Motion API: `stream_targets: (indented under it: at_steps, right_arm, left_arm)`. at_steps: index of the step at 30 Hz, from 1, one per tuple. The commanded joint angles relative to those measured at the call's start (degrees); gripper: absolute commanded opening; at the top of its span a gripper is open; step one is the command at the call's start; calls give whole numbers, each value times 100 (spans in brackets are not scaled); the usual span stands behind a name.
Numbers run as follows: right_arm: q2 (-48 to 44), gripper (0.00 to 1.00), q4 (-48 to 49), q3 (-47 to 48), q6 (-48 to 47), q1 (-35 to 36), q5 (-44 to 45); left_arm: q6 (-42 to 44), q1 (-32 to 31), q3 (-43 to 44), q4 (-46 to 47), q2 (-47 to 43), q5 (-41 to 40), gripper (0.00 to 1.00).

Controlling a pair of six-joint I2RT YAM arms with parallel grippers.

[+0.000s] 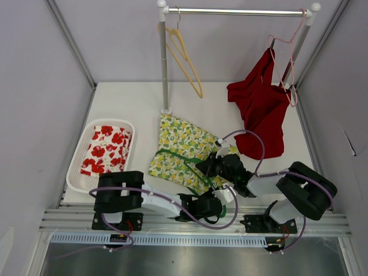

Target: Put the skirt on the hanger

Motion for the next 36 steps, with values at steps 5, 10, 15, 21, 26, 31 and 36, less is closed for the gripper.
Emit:
stream_targets:
  at_steps: [5, 10, 15, 21, 26, 31, 36]
  right_arm:
    - [114, 0, -1085, -99, -367, -66, 176]
    - [88, 0, -1172, -29, -384, -137, 212]
    - [-27, 0, -1417, 103, -515, -216, 334]
    - [-45, 0, -1620, 165, -656, -207, 501]
    - [17, 0, -1734, 208, -727, -128, 572]
    - [227, 0, -1902, 393, -789, 162, 739]
    - [246, 0, -1972, 411, -736, 171, 870]
  left_arm:
    - [79, -41, 179, -293, -102, -238, 0]
    - [263, -50, 258, -759, -463, 121, 0]
    - [404, -50, 398, -1418, -884, 377, 0]
    - [571, 38, 592, -1929, -1298, 526, 0]
    - [702, 196, 689, -2122, -1570, 667, 0]
    - [852, 346, 864, -2184, -1720, 790, 0]
    - [949, 433, 856, -2316, -1755, 1149, 0]
